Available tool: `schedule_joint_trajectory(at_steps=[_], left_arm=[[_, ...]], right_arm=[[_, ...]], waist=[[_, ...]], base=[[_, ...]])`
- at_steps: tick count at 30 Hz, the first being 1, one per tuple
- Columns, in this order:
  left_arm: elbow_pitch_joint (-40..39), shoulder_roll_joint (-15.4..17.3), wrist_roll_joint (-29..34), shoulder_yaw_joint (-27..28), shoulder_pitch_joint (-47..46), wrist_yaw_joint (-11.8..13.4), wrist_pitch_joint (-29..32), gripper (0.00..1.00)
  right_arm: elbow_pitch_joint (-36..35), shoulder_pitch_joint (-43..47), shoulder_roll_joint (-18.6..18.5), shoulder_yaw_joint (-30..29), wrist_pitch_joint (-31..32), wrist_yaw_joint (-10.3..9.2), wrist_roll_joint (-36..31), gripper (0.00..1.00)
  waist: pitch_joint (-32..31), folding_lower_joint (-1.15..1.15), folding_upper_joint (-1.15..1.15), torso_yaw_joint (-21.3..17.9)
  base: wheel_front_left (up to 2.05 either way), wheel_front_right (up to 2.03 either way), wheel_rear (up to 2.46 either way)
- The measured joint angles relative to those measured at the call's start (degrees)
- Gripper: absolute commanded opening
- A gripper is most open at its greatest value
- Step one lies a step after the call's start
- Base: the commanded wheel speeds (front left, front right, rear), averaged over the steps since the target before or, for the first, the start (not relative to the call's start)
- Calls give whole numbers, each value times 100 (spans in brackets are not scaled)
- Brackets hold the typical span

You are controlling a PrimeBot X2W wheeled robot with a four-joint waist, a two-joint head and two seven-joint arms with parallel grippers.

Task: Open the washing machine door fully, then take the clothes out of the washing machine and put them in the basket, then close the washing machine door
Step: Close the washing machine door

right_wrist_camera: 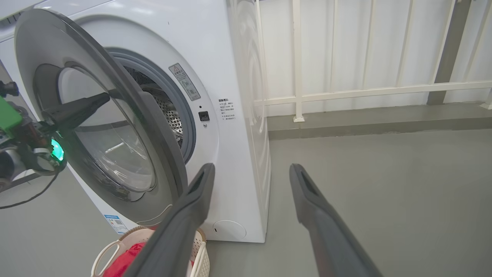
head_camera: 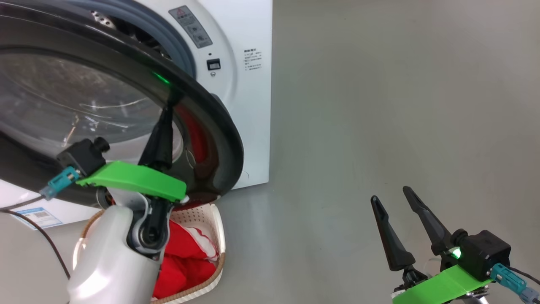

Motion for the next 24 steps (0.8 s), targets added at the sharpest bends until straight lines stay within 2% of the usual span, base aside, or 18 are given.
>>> schedule_joint_trajectory(at_steps=[24], left_arm=[[989, 201, -105, -192, -952, 0, -442, 0]], right_arm=[[66, -184, 1, 4, -111, 0, 3, 100]], waist=[[261, 0, 0, -235]], base=[[0, 0, 0]])
